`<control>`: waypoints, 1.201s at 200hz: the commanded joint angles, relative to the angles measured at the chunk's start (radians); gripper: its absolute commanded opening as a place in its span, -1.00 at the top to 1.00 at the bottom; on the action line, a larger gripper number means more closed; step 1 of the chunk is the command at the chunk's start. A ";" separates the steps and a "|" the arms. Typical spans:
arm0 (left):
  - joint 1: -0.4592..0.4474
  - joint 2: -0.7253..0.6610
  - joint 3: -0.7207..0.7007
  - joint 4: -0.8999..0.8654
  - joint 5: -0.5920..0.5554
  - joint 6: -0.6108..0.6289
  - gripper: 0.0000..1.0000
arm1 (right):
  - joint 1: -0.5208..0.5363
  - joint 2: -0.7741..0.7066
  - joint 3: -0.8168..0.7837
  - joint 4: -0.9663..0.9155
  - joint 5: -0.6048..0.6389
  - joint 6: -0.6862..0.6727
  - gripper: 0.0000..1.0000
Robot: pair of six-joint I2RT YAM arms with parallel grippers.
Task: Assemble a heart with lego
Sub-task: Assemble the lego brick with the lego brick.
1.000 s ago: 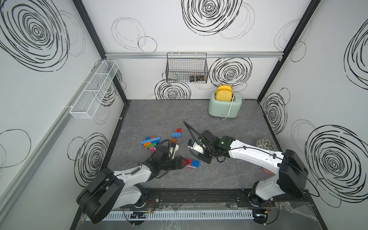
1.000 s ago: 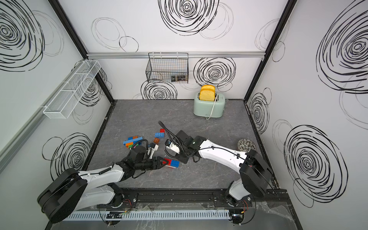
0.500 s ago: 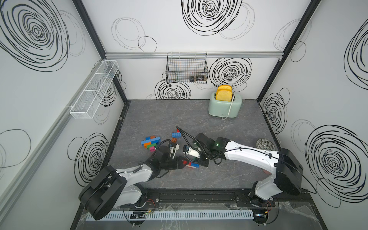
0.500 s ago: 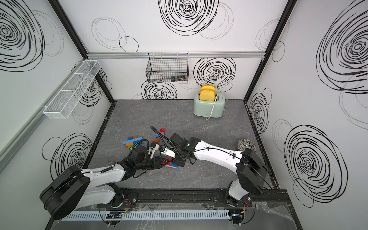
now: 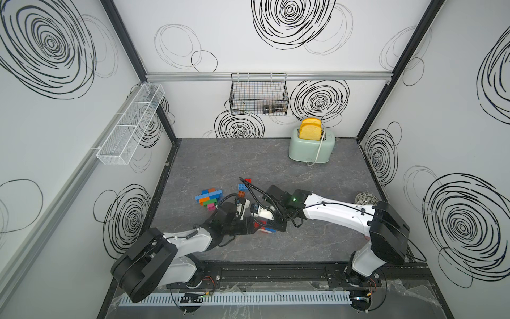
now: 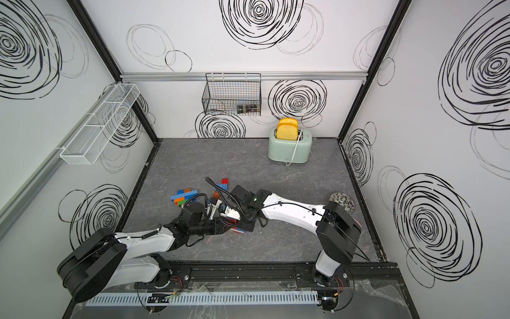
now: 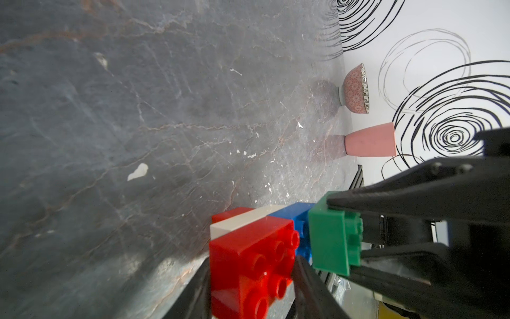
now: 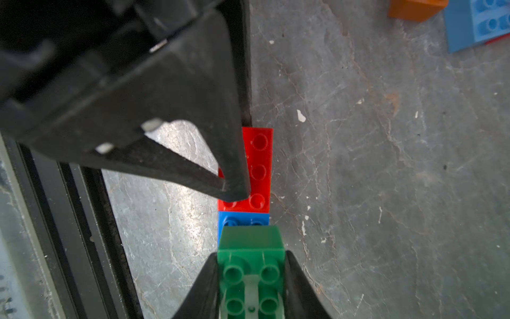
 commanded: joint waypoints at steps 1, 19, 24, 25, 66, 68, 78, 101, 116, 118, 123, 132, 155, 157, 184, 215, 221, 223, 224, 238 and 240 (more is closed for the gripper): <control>-0.017 0.039 -0.006 -0.058 -0.054 0.027 0.03 | 0.012 0.020 0.022 -0.040 -0.025 -0.028 0.40; -0.023 0.047 -0.008 -0.059 -0.059 0.029 0.05 | 0.013 0.031 0.025 -0.044 -0.031 -0.031 0.40; -0.023 0.046 -0.009 -0.057 -0.060 0.027 0.05 | 0.013 0.034 0.026 -0.047 -0.031 -0.030 0.40; -0.023 0.046 -0.009 -0.057 -0.060 0.027 0.06 | 0.013 0.035 0.026 -0.048 -0.032 -0.030 0.40; -0.023 0.040 -0.011 -0.063 -0.065 0.026 0.08 | 0.019 0.072 0.042 -0.084 -0.008 0.006 0.40; -0.023 0.041 -0.011 -0.063 -0.065 0.026 0.08 | 0.019 0.073 0.042 -0.086 -0.006 0.011 0.40; -0.022 0.038 -0.012 -0.065 -0.065 0.024 0.07 | 0.020 0.082 0.047 -0.094 0.003 0.033 0.40; -0.020 0.036 -0.014 -0.065 -0.065 0.024 0.06 | 0.025 0.079 0.028 -0.090 0.018 0.077 0.42; -0.019 0.035 -0.017 -0.065 -0.066 0.024 0.06 | 0.033 0.065 0.009 -0.079 0.032 0.106 0.42; -0.018 0.035 -0.017 -0.065 -0.066 0.024 0.06 | 0.035 0.062 0.007 -0.077 0.035 0.110 0.42; -0.017 0.035 -0.018 -0.065 -0.066 0.024 0.06 | 0.038 0.057 0.002 -0.070 0.042 0.121 0.43; -0.016 0.037 -0.023 -0.059 -0.066 0.023 0.06 | 0.045 0.046 -0.011 -0.052 0.071 0.139 0.42; -0.010 0.042 -0.035 -0.045 -0.066 0.019 0.05 | 0.056 0.023 -0.035 -0.016 0.087 0.160 0.42; -0.009 0.043 -0.035 -0.044 -0.066 0.019 0.05 | 0.058 0.023 -0.035 -0.016 0.089 0.162 0.42; -0.008 0.039 -0.040 -0.045 -0.071 0.018 0.05 | 0.065 0.027 -0.042 -0.009 0.101 0.170 0.42; -0.006 0.045 -0.052 -0.036 -0.072 0.015 0.05 | 0.065 0.020 -0.065 0.007 0.130 0.179 0.42; -0.005 0.046 -0.054 -0.034 -0.072 0.015 0.05 | 0.065 0.015 -0.068 0.010 0.137 0.180 0.43; -0.005 0.047 -0.054 -0.034 -0.071 0.015 0.05 | 0.065 0.012 -0.069 0.011 0.138 0.182 0.43; -0.005 0.047 -0.053 -0.034 -0.071 0.015 0.05 | 0.065 0.010 -0.070 0.012 0.138 0.182 0.43; -0.005 0.051 -0.054 -0.031 -0.072 0.015 0.04 | 0.063 -0.013 -0.077 0.025 0.130 0.178 0.43; -0.005 0.052 -0.054 -0.029 -0.072 0.015 0.05 | 0.063 -0.017 -0.078 0.027 0.127 0.178 0.43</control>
